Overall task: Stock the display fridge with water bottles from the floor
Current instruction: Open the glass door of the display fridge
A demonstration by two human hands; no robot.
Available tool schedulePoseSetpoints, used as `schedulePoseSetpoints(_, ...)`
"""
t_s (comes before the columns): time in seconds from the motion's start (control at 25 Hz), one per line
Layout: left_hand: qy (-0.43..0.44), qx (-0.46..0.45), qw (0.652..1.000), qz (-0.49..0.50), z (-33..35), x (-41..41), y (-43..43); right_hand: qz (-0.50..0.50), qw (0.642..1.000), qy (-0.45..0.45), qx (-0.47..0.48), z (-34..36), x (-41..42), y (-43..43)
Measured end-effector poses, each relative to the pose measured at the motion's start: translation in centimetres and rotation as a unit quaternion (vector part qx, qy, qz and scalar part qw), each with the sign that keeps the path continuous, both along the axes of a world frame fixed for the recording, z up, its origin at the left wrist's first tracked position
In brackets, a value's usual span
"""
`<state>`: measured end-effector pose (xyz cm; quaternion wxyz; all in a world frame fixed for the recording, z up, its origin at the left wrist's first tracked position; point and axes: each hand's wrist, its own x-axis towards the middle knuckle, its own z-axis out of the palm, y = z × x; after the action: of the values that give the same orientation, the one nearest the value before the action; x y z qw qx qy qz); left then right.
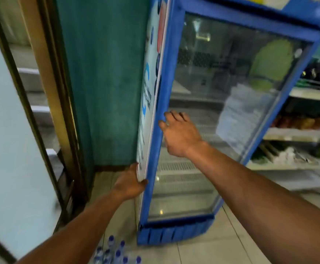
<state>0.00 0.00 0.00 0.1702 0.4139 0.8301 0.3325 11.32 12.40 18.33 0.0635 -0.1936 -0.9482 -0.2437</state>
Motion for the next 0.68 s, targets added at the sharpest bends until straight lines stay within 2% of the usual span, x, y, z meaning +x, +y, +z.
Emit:
schedulePoseSetpoints(0.12,0.035,0.003,0.999,0.029,0.7,-0.4,4.2,0.070,0.989,-0.011,0.130,3.2,-4.5,5.2)
schedulePoseSetpoints(0.2,0.053,-0.005,0.997,0.054,1.0,-0.8,7.3,0.126,0.973,-0.055,0.184,4.0,-7.1,8.1)
schedulePoseSetpoints(0.32,-0.011,0.037,0.997,0.073,0.6,-2.0,12.0,0.173,0.954,-0.033,0.241,3.3,-8.8,11.2)
schedulePoseSetpoints(0.48,-0.034,0.106,0.989,0.095,0.5,-1.8,15.9,0.236,0.943,0.006,0.236,2.5,-9.7,12.8)
schedulePoseSetpoints(0.68,-0.057,0.140,0.981,0.121,0.1,-2.0,16.9,0.170,0.969,-0.025,0.180,3.4,-9.7,10.7)
